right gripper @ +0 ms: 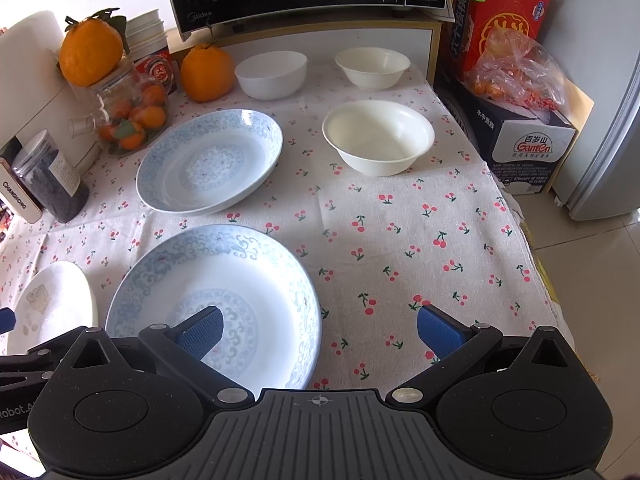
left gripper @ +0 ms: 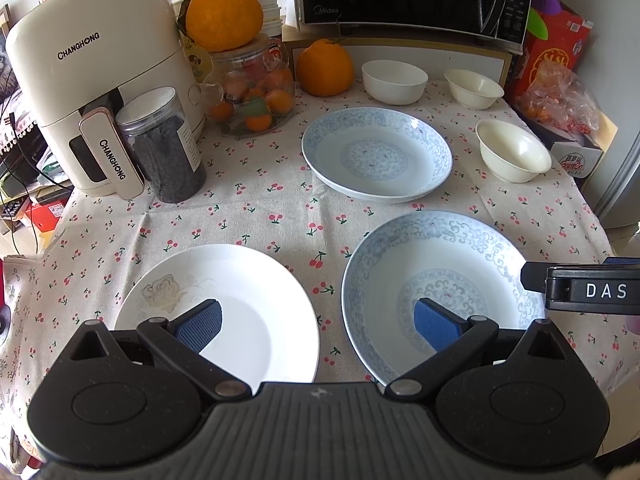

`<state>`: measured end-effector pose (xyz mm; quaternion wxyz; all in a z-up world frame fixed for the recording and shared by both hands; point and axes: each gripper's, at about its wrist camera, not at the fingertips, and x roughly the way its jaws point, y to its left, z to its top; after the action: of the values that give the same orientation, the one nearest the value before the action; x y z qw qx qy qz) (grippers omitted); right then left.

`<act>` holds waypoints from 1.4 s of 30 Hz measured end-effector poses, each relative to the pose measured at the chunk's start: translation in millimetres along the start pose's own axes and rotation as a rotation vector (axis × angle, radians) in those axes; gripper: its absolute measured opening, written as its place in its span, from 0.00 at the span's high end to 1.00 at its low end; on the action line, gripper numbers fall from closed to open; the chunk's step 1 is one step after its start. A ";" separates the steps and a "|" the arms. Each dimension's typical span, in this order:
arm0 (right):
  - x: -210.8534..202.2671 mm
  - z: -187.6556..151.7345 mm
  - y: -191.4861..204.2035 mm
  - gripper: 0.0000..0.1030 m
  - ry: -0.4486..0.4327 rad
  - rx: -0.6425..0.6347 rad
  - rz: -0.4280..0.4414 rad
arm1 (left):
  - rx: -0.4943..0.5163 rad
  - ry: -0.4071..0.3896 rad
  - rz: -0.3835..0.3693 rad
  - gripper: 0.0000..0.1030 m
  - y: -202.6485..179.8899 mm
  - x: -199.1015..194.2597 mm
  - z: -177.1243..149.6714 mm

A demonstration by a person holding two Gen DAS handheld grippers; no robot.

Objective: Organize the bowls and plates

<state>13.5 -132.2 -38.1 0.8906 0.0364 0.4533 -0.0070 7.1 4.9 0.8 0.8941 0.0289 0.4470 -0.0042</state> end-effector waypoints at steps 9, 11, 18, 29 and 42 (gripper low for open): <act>-15.6 23.1 3.5 0.00 -0.072 -0.012 0.019 | -0.018 -0.024 -0.008 0.00 4.4 -0.5 13.5; -16.9 27.1 2.8 0.00 -0.073 -0.004 0.029 | -0.020 -0.028 -0.007 0.00 4.7 -0.1 16.3; -18.8 39.9 6.1 0.00 -0.067 -0.009 0.068 | -0.021 -0.033 -0.021 0.00 5.9 3.3 24.1; -7.0 81.6 16.3 0.00 -0.158 -0.042 0.096 | -0.045 -0.042 -0.083 0.00 18.9 18.6 58.5; 82.1 118.0 -22.9 0.00 0.031 0.248 0.406 | -0.123 -0.031 -0.228 0.20 53.8 79.0 89.6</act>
<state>156.0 -161.8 -36.6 0.8553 0.2363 0.4460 0.1173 127.9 55.1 -6.1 0.8947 -0.0770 0.4328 -0.0788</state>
